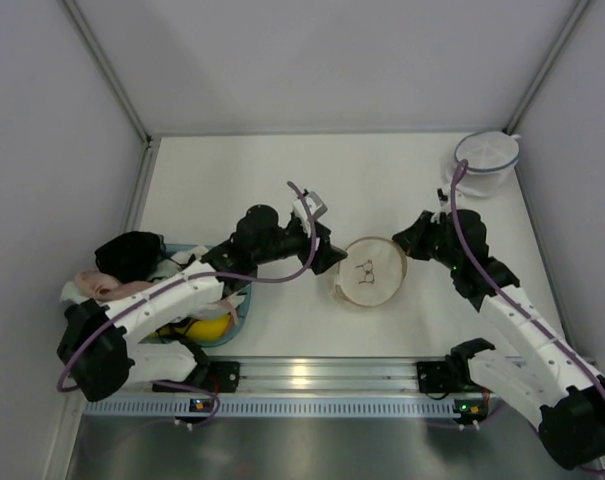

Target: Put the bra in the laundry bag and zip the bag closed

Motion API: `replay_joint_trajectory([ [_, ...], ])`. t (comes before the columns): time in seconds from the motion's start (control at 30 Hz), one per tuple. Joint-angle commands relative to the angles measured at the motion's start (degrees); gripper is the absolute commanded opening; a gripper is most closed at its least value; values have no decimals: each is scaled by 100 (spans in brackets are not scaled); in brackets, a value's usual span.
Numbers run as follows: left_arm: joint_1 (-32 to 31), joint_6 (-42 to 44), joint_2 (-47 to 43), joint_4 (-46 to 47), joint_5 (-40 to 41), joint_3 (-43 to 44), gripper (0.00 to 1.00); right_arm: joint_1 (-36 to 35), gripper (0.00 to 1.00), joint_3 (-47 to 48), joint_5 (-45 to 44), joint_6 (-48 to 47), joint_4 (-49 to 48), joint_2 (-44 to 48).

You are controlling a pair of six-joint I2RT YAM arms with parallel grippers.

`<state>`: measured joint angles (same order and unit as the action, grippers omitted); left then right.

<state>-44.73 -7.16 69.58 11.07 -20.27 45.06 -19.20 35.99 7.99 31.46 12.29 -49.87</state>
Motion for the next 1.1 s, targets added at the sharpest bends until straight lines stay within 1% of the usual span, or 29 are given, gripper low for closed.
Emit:
replay_joint_trajectory([
  [0.0,-1,915,273,-568,5,922,78,30,0,198,299,-316,-526,-6],
  [0.13,8,1663,819,-896,-143,1680,81,22,0,119,484,-483,-780,143],
  [0.17,8,1787,968,-966,-352,1838,83,22,0,102,510,-527,-807,161],
  [0.2,8,1884,1309,-1027,-511,2179,85,22,0,119,528,-614,-816,196],
  [0.23,8,2076,1512,-1428,-652,2400,85,22,0,145,537,-650,-808,197],
  [0.27,8,2191,1723,-1641,-967,2881,85,22,0,250,546,-702,-721,205],
  [0.3,8,2332,2143,-1869,-1074,3112,84,22,0,312,537,-720,-641,188],
  [0.33,-1,2359,2347,-2246,-1145,3332,84,22,0,365,572,-729,-580,170],
  [0.4,-1,2394,2743,-2390,-1390,3693,84,22,0,400,651,-677,-561,179],
  [0.53,-36,2289,2991,-2373,-1751,3914,83,22,0,374,669,-597,-606,284],
  [0.67,-141,2263,3131,-2373,-1875,3967,82,22,0,444,651,-615,-579,276],
  [0.73,-211,2254,3219,-2381,-1884,3967,76,22,0,505,643,-624,-553,250],
  [0.8,-247,2245,3263,-2373,-1867,3941,36,22,0,593,643,-685,-492,206],
  [0.87,-282,2149,3255,-2373,-1535,3906,0,22,0,637,468,-685,-378,170],
  [0.93,-291,1912,3150,-2058,-1165,3757,0,22,0,725,161,-624,-193,161],
  [0.97,-291,1824,3054,-1847,-911,3443,0,22,0,752,-224,-589,25,170],
  [1.0,-291,1658,2792,-1602,-813,3213,0,30,0,787,-402,-563,106,188],
  [1.03,-291,1552,2615,-903,-725,2959,0,22,0,787,-577,-545,193,214],
  [1.07,-291,1420,2439,-583,-611,2434,0,30,0,787,-771,-519,273,293],
])
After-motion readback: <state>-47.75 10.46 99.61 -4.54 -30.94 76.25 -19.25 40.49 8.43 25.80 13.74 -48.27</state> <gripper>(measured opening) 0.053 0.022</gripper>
